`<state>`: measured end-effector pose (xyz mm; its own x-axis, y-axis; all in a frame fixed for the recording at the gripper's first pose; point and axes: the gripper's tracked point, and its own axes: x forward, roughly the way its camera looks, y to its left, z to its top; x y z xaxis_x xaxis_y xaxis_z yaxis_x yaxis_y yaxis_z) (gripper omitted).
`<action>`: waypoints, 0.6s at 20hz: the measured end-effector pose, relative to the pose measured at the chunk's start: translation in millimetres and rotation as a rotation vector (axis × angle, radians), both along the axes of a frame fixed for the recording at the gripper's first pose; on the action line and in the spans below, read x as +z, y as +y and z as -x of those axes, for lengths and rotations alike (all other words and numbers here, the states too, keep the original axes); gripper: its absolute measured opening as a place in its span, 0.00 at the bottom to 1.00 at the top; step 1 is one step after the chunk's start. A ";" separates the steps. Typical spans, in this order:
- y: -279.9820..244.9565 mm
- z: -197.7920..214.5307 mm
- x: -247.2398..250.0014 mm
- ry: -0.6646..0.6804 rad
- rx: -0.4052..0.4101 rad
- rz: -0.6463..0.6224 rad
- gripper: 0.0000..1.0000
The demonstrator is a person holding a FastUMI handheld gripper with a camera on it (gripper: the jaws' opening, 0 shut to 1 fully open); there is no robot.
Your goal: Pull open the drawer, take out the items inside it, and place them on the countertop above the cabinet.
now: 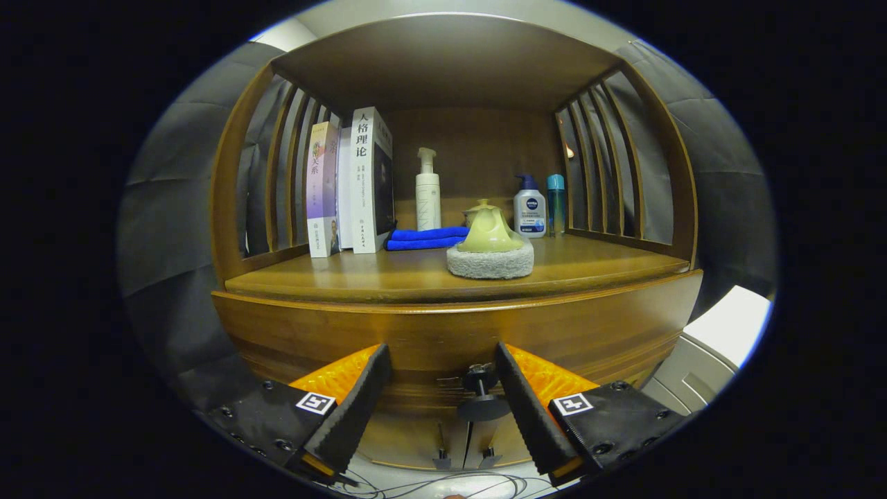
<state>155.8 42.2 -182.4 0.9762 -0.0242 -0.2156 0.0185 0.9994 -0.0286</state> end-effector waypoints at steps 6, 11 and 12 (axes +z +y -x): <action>2.0 -1.4 -0.2 -0.012 0.001 0.009 0.98; 4.5 23.9 39.7 -0.040 0.015 -0.031 0.97; 5.4 30.7 53.1 -0.060 0.020 -0.025 0.97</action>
